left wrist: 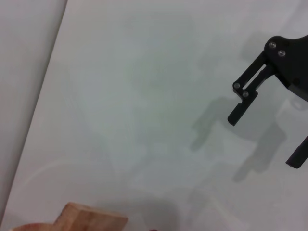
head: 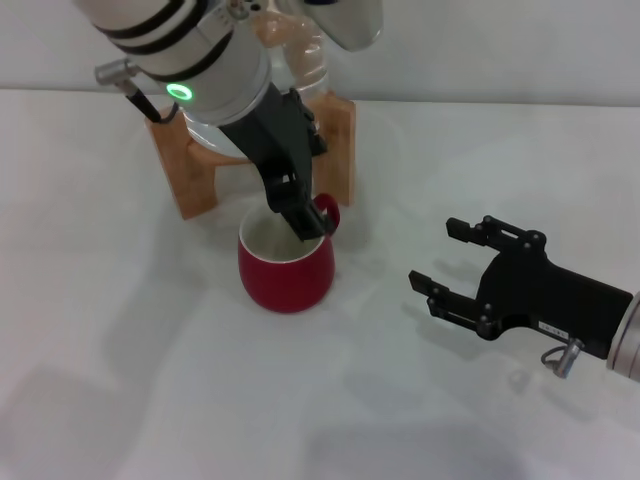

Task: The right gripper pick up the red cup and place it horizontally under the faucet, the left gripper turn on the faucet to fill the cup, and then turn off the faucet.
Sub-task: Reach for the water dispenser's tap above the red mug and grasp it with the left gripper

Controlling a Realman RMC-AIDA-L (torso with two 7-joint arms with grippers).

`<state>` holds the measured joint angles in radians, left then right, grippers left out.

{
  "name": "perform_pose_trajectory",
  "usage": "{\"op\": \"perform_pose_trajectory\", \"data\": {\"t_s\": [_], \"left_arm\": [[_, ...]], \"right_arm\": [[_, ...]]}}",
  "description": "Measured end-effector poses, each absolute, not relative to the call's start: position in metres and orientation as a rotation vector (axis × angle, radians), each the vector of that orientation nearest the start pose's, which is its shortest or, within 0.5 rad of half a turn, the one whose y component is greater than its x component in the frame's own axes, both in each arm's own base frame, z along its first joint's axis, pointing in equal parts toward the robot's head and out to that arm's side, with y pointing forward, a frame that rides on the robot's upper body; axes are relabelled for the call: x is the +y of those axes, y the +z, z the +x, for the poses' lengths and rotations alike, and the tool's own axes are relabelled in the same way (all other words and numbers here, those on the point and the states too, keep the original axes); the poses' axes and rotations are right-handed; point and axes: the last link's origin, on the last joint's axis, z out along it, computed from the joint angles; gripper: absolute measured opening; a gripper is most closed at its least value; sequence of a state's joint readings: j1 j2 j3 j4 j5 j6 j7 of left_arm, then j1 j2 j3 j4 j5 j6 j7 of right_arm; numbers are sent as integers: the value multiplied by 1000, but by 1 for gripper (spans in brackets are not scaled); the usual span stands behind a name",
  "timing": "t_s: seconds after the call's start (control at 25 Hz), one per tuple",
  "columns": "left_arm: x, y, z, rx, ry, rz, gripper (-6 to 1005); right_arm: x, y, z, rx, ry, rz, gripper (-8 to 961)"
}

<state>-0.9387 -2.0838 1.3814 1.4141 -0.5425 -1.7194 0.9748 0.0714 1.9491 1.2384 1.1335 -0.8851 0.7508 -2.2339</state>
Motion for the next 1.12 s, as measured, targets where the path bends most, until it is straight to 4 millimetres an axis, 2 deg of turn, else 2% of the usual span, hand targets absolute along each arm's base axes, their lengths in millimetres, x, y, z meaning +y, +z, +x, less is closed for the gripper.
{"op": "perform_pose_trajectory", "data": {"t_s": [0.24, 0.48, 0.72, 0.96, 1.12], "left_arm": [[366, 4, -52, 95, 624, -2818, 887], [360, 6, -41, 148, 569, -2784, 887], [344, 9, -37, 202, 572, -2769, 887], [326, 24, -56, 151, 564, -2739, 887], [324, 31, -76, 67, 577, -2710, 887]], "right_arm": [[283, -44, 226, 197, 668, -2434, 707], [280, -44, 230, 212, 664, -2432, 707], [279, -41, 231, 213, 670, -2427, 707], [280, -41, 231, 214, 669, -2423, 707], [281, -40, 231, 212, 670, -2421, 707]]}}
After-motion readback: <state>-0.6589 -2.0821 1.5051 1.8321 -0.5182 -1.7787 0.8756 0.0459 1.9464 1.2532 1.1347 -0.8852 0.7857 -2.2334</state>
